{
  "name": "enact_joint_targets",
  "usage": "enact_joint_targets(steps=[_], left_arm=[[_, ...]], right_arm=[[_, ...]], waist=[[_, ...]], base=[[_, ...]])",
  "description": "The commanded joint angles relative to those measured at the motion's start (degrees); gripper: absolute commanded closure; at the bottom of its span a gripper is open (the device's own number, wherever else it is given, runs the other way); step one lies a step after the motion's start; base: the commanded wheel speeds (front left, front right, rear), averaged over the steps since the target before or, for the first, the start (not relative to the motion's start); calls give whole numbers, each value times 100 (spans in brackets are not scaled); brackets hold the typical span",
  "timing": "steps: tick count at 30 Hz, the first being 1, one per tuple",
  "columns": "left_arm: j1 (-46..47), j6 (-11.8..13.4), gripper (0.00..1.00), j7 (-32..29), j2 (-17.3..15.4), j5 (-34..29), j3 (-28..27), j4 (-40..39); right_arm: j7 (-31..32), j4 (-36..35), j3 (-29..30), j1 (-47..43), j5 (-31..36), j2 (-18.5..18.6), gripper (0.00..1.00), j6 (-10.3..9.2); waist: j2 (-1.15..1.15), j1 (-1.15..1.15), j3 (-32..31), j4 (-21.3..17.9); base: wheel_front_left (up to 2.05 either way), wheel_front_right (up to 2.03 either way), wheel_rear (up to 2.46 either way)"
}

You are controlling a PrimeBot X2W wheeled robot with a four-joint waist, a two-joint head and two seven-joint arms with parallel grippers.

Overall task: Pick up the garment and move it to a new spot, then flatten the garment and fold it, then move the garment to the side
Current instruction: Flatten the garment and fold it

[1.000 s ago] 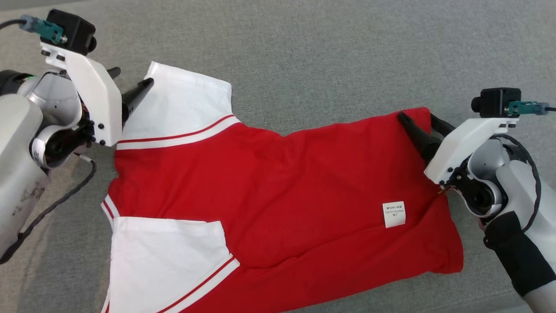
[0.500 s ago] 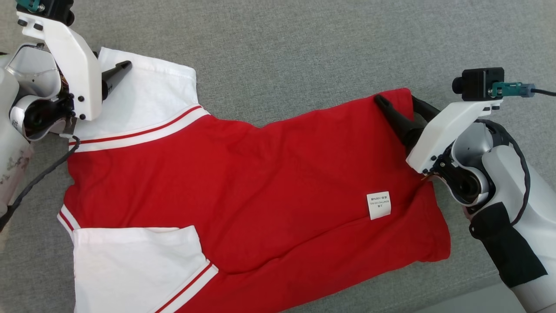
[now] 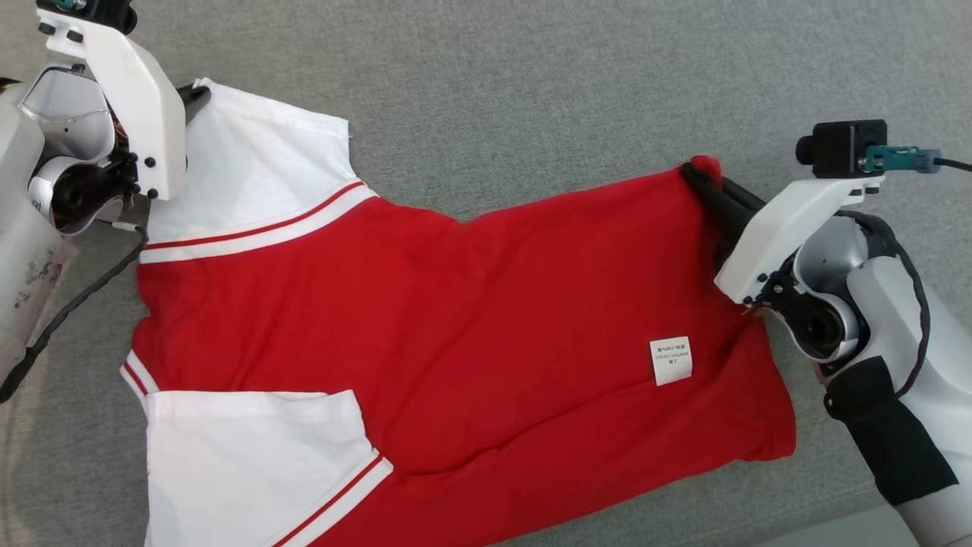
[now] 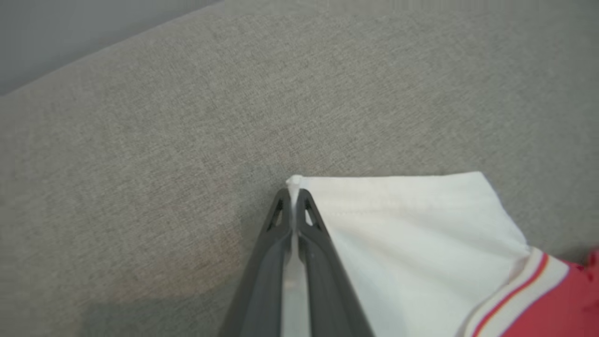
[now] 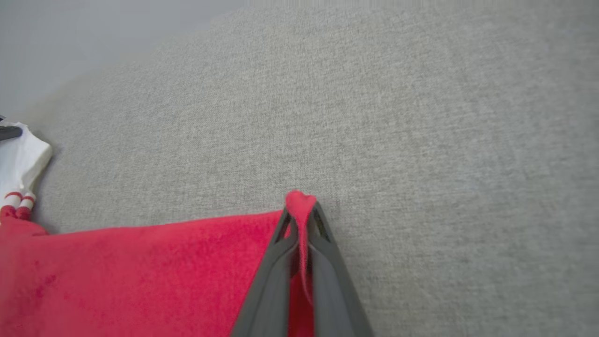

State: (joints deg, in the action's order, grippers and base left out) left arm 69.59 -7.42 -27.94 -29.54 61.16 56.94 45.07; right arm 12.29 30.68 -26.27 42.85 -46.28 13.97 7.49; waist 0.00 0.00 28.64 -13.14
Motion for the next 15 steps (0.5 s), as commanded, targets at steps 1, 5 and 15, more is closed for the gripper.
enact_joint_targets(steps=[1,5,15], left_arm=[[97,1,100,87,1,41,6,21],[89,-4,100,161,-4,143,41,-55],[-266,-6,100,215,-223,434,213,-258]], right_arm=[[-68,39,74,-61,50,49,100,1],[-142,113,214,-117,122,59,100,1],[-104,462,520,-353,305,114,100,1]], waist=[[0,0,-74,53],[0,0,-208,145],[0,0,-743,416]], base=[[0,0,0],[0,0,0],[0,0,0]])
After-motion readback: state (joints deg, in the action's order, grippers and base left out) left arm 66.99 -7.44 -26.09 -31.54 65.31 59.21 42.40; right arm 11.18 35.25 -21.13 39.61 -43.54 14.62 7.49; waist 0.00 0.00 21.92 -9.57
